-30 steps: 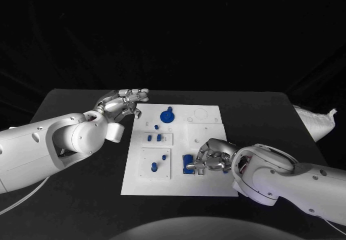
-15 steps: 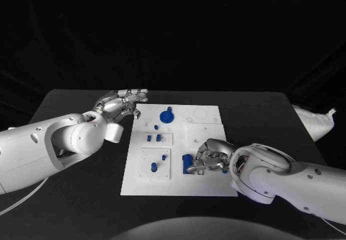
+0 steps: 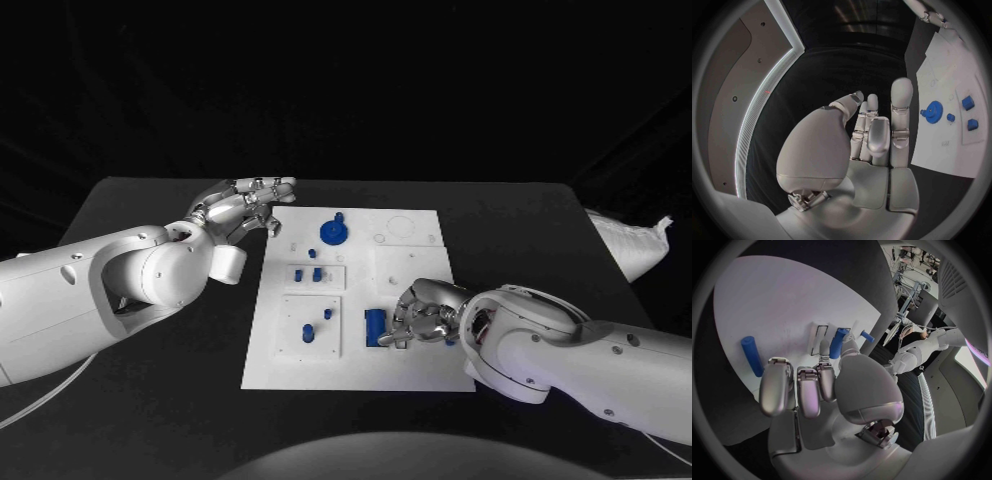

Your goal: Assemble the parts on the task board

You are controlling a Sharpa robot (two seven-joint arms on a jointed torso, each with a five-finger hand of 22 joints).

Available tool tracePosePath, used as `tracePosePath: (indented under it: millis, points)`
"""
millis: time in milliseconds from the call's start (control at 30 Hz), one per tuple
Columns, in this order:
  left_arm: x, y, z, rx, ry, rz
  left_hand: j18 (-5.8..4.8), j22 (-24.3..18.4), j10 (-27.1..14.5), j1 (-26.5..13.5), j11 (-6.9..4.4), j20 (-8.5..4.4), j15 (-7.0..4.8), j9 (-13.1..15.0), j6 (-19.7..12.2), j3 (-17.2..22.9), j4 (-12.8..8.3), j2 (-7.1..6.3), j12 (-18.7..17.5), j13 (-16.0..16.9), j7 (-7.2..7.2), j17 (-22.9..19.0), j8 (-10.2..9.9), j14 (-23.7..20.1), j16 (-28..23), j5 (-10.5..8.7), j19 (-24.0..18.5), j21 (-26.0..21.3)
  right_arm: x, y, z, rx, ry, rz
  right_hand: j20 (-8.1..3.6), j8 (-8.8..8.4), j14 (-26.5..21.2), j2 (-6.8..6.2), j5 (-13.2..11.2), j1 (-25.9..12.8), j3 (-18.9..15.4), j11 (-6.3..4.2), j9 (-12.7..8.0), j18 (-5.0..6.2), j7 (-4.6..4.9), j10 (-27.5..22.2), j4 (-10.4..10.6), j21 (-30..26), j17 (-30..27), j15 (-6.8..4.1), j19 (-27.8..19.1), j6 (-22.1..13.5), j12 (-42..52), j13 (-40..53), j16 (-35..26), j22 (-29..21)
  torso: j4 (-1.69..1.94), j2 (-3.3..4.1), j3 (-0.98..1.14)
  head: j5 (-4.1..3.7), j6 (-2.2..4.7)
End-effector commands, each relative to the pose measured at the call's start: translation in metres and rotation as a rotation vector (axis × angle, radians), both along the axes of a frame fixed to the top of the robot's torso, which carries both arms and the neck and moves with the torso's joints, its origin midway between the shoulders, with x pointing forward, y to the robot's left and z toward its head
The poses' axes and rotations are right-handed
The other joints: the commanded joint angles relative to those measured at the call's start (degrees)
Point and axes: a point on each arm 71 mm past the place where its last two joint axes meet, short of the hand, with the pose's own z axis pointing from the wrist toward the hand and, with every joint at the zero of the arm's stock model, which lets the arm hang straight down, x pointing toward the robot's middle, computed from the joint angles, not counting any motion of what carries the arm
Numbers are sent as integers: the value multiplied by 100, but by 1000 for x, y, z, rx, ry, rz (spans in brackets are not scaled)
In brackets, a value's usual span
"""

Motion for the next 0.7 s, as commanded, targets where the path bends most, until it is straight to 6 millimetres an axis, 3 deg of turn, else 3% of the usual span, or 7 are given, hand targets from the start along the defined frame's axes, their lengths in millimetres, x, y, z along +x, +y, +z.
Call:
tracePosePath:
  millis: [33,100,233,400,500,600,700]
  points:
    - [-1,-2,1,-8,-6,-18,76,-6,-37,-16,-15,21,27,0,-49,8,-29,58,20,5,10,-5,20,-19,12,22,20,-17,-2,0,-3,-44,20,34,-44,29,547,118,-55,245,3,-59,26,-84,-25,184,-62,16,1271,-49,15,-9,-36,327,13,0,2,0,1,-11,-2]
    - [-1,-2,1,-8,-6,-18,76,-6,-37,-16,-15,21,27,0,-49,8,-29,58,20,5,10,-5,20,-19,12,22,20,-17,-2,0,-3,-42,22,38,-43,25,547,68,-121,231,-17,-52,49,-84,-16,183,-82,12,1270,-45,12,-16,-39,327,12,-4,4,-1,3,-11,-2]
    - [-1,-2,1,-8,-5,-18,76,-6,-37,-16,-15,21,27,0,-49,8,-29,58,20,5,10,-5,20,-19,12,22,20,-17,-3,-1,0,-18,5,34,-27,21,544,-150,-283,-33,-186,-29,105,-82,1,187,7,-2,1257,-24,1,-2,-19,350,4,-20,2,-5,3,-21,5]
    - [-1,-1,1,-7,-5,-16,76,-6,-37,-16,-15,21,27,0,-49,8,-29,58,20,5,10,-5,20,-19,12,22,20,-17,-5,-10,6,24,-38,11,-22,-16,545,-198,-250,-131,-247,-31,110,-81,3,186,61,-4,1262,-24,-1,-14,-12,362,6,-20,-9,-5,4,-27,11]
    - [-1,-1,1,-7,-5,-16,76,-6,-37,-16,-15,21,27,0,-49,8,-29,58,20,5,10,-5,20,-19,12,22,20,-17,-7,-21,12,63,-70,2,-10,-180,548,-126,-44,-69,-216,3,44,-85,49,179,49,7,1274,-2,4,-129,-18,367,12,0,-14,-14,-2,-56,23]
    - [-1,-1,1,-7,-5,-16,76,-6,-37,-16,-15,21,27,0,-49,8,-29,58,20,5,10,-5,20,-19,12,22,20,-17,-9,-35,19,99,-107,-2,58,-581,551,42,235,92,-135,120,-182,-95,194,176,-13,17,1289,89,5,-354,-13,384,21,16,-18,-21,-6,-81,37]
    - [-1,-1,1,-7,-4,-16,76,-6,-37,-16,-15,21,27,0,-49,8,-29,58,20,5,10,-5,20,-19,12,22,20,-17,-10,-48,24,113,-133,-12,106,-855,553,185,377,223,-50,178,-349,-94,261,179,-67,30,1300,141,6,-385,0,402,27,35,-25,-20,-3,-105,56]
